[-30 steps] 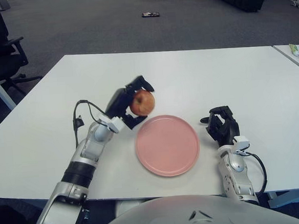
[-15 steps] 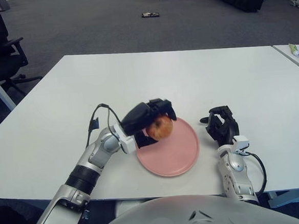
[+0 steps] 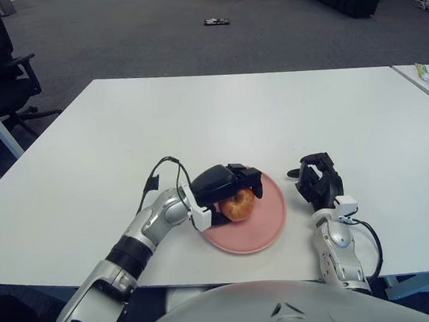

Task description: Put the apple into the plate.

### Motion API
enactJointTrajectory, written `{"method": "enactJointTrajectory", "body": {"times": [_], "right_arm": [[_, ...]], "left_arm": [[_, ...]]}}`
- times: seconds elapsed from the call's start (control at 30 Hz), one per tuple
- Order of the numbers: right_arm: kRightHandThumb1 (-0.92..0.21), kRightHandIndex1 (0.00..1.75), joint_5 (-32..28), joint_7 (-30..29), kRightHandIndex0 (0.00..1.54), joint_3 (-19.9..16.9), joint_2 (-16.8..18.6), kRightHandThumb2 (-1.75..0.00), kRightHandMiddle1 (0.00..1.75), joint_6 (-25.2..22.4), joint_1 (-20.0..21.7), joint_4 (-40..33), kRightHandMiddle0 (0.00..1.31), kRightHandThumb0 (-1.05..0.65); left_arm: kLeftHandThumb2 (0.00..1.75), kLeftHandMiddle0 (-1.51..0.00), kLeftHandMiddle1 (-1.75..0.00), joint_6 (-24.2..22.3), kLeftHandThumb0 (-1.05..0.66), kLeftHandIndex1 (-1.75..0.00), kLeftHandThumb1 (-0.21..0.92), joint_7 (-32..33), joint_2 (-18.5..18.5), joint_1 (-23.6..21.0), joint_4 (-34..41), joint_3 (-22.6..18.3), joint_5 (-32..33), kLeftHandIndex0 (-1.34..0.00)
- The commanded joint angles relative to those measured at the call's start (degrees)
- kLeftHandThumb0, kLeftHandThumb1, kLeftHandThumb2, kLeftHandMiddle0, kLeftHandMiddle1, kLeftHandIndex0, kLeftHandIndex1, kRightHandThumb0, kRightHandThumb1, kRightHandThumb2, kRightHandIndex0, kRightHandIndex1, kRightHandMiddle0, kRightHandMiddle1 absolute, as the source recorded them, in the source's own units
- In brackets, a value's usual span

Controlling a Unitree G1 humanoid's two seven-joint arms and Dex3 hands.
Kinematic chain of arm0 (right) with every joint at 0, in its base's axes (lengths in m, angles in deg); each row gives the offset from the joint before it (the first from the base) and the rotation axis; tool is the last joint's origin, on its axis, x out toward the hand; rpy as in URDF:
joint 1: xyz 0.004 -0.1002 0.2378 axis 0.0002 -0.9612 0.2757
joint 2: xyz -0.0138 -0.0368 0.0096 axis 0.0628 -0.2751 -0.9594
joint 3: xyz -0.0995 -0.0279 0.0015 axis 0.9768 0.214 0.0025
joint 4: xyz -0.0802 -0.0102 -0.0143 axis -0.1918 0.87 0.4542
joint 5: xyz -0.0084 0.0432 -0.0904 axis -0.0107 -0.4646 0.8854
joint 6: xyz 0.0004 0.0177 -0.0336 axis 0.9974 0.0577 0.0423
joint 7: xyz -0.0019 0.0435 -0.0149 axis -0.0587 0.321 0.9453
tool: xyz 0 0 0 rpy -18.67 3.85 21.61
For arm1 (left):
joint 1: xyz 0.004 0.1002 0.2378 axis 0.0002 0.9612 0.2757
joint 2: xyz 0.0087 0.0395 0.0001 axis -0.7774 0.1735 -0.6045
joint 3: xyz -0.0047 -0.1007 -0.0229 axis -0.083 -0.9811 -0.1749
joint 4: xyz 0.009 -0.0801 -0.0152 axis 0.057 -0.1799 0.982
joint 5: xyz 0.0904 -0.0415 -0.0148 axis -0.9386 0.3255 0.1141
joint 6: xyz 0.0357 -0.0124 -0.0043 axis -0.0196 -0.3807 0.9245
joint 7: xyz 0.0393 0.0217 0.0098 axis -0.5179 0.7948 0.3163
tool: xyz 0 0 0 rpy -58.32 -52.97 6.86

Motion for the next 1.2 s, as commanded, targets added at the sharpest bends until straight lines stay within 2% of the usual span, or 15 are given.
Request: {"method": "enactJointTrajectory", "body": {"times": [0.0, 0.2, 0.4, 0.97, 1.17], "right_arm": [[-0.71, 1.41, -0.44, -0.34, 0.57, -0.31, 1.96, -0.81, 1.75, -0.24, -0.34, 1.25, 0.32, -0.38], [-0.71, 1.42, -0.03, -0.49, 0.57, -0.40, 1.78, -0.82, 1.75, 0.54, -0.29, 1.66, 0.32, -0.38], [-0.70, 1.42, -0.18, -0.33, 0.57, -0.53, 1.72, -0.83, 1.75, 0.97, -0.32, 1.60, 0.32, -0.38], [-0.69, 1.43, -0.48, -0.01, 0.56, -0.68, 1.34, -0.85, 1.75, 0.04, -0.27, 1.38, 0.33, -0.38], [-0.70, 1.44, -0.55, -0.09, 0.56, -0.76, 1.43, -0.84, 1.75, 0.03, -0.09, 1.18, 0.33, -0.38]], "left_arm": [[1.58, -0.83, -1.68, -1.22, 0.00, -1.75, 0.08, 0.90, 0.07, -0.51, -7.26, 3.05, -4.71, -0.55], [1.57, -0.81, -1.69, -4.68, 0.00, -1.75, 0.09, 6.55, 1.70, -4.62, -16.10, 5.77, -9.74, -0.54], [1.56, -0.81, -1.68, -6.86, 0.00, -1.75, 0.09, 10.95, 3.00, -6.38, -21.92, 7.54, -10.66, -0.54], [1.56, -0.81, -1.67, -5.58, 0.00, -1.75, 0.10, 15.50, 2.66, -6.27, -23.55, 9.61, -9.08, -0.54], [1.55, -0.81, -1.66, -4.22, 0.00, -1.75, 0.10, 12.41, 3.42, -5.47, -24.36, 8.49, -4.06, -0.53]]}}
